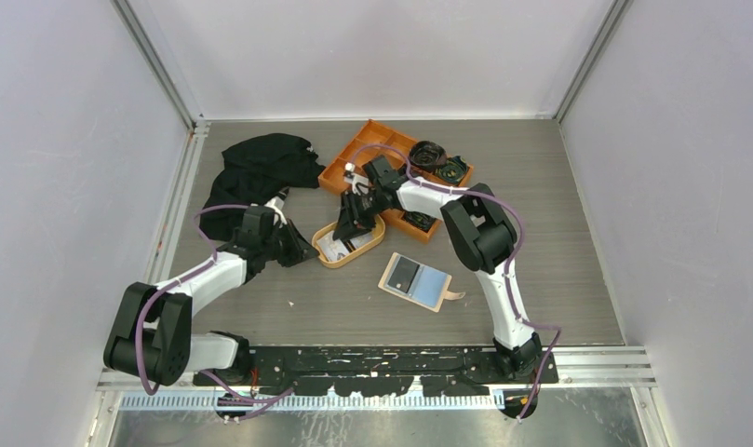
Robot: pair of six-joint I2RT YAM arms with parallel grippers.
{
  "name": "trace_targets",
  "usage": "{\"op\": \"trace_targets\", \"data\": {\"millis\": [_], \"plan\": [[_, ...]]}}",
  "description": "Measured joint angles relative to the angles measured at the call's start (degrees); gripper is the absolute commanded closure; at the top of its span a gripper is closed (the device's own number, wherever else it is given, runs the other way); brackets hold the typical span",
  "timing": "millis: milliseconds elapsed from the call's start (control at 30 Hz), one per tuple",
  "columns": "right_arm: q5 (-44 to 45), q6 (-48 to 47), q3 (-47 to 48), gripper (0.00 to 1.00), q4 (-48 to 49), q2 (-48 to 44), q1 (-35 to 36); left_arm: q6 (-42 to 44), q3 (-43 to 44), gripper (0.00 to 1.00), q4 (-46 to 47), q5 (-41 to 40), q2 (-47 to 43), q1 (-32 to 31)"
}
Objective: Put the credit cards into the card holder
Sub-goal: Pick up the credit card from the storage box.
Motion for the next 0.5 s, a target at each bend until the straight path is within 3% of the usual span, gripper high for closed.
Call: {"op": "trace_targets", "data": {"millis": [267,500], "plan": [[-5.2,3.6,-0.2,0.68,3.4,0.0,-0.3,0.0,0.0,0.94,-0.1,0.0,0.0,0.0],[-4.4,1.6,1.1,0.64,1.4,0.0,0.1,0.0,0.0,0.95,-0.1,0.0,0.0,0.0]]}}
